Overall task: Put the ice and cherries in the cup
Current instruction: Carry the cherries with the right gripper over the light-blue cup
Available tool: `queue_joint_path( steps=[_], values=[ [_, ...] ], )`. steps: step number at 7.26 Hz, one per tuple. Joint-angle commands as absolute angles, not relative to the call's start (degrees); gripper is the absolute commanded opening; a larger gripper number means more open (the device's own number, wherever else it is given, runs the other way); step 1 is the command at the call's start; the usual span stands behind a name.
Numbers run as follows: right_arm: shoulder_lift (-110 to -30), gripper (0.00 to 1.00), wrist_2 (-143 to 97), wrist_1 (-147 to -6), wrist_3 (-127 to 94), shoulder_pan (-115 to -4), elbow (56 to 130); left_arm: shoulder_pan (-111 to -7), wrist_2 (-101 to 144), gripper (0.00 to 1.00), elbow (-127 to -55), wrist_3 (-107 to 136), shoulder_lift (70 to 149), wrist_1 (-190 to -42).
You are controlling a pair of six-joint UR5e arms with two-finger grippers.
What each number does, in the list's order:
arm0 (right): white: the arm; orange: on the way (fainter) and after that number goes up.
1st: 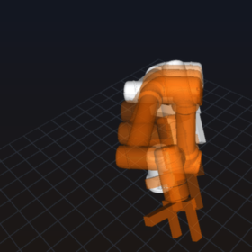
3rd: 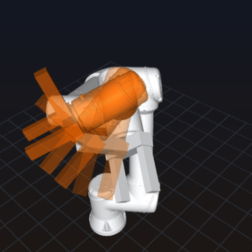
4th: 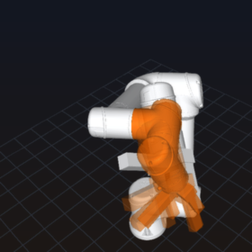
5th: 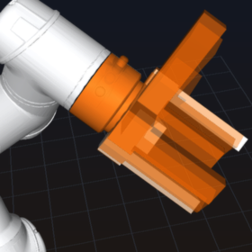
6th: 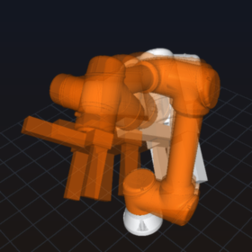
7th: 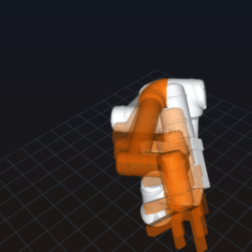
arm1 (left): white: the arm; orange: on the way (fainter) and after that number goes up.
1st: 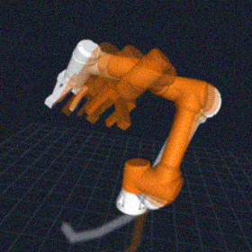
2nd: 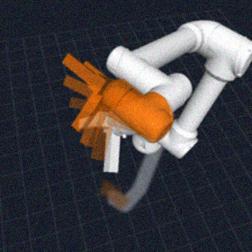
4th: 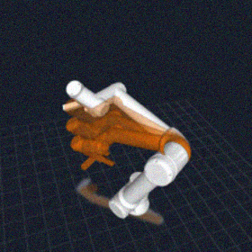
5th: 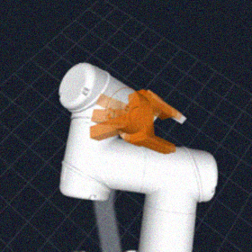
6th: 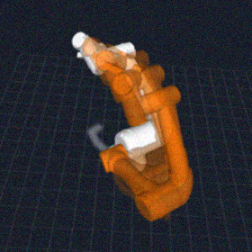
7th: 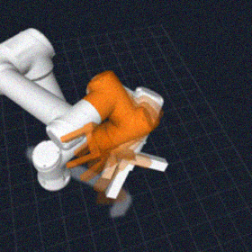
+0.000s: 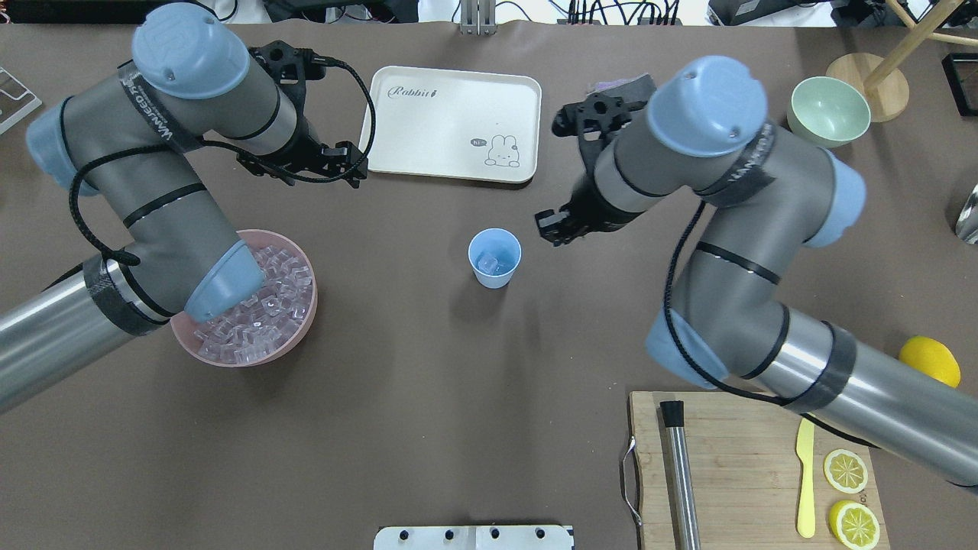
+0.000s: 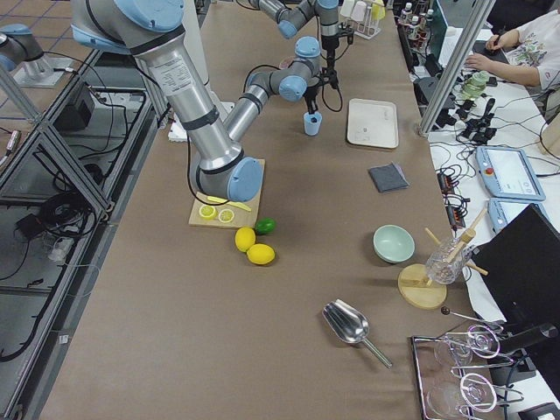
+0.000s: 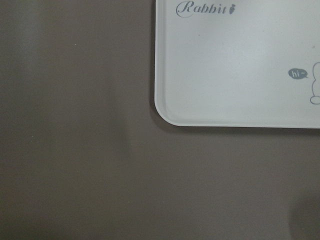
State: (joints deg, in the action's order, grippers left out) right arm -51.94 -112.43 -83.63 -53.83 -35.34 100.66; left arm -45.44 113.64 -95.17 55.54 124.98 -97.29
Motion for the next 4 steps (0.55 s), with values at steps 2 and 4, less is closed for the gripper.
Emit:
queue_joint_path(
  steps=[2, 4],
  values=[
    [-46.8, 0.0, -106.5, -84.0, -57.0, -30.2, 96.3, -45.4, 113.6, 0.97, -95.1, 55.5, 125.2, -97.4],
    [-46.8, 0.0, -105.4, -83.2, -56.6, -29.5, 94.3, -45.4, 113.6, 0.97, -94.7, 55.6, 124.6, -99.2]
  ],
)
